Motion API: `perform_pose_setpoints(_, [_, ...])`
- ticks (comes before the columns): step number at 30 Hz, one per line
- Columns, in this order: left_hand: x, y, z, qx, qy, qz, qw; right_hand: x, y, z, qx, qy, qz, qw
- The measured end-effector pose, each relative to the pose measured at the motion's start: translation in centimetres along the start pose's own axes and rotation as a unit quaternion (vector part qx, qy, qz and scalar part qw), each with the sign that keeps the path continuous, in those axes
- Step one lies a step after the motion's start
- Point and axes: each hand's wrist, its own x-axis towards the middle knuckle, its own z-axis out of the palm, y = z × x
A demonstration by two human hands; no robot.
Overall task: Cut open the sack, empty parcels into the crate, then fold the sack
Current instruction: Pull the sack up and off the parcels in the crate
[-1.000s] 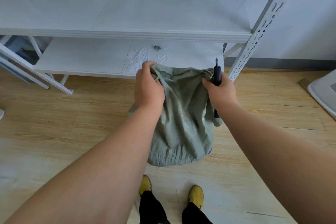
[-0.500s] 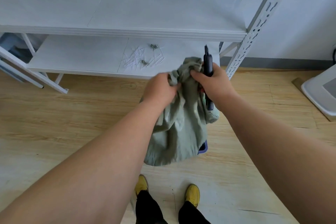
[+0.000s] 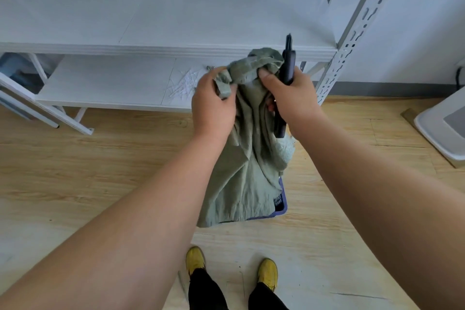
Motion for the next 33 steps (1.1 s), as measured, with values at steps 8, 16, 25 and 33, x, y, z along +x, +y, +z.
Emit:
perform_pose_setpoints(8, [-1.2, -3.1, 1.0, 0.021, -0.280, -0.071, 0.957, -0.7, 0.0, -0.3, -0.072, -0.105, 0.056, 0.990])
perform_pose_setpoints(16, [0.2, -2.8, -0.2, -0.131, -0.023, -0.290, 0.948, -0.9, 0.8, 0.1, -0.233, -0.076, -0.003, 0.970])
perform_pose_setpoints(25, [1.3, -0.2, -0.2, -0.251, -0.173, -0.382, 0.872, -3.8, 6.3, 3.1, -0.175, -0.033, 0.048, 0.983])
perform_pose_setpoints(33, [-4.2, -6.8, -2.4, 0.040, -0.342, -0.215, 0.914, -0.6, 5.6, 1.3, -0.158, -0.008, 0.127, 0.979])
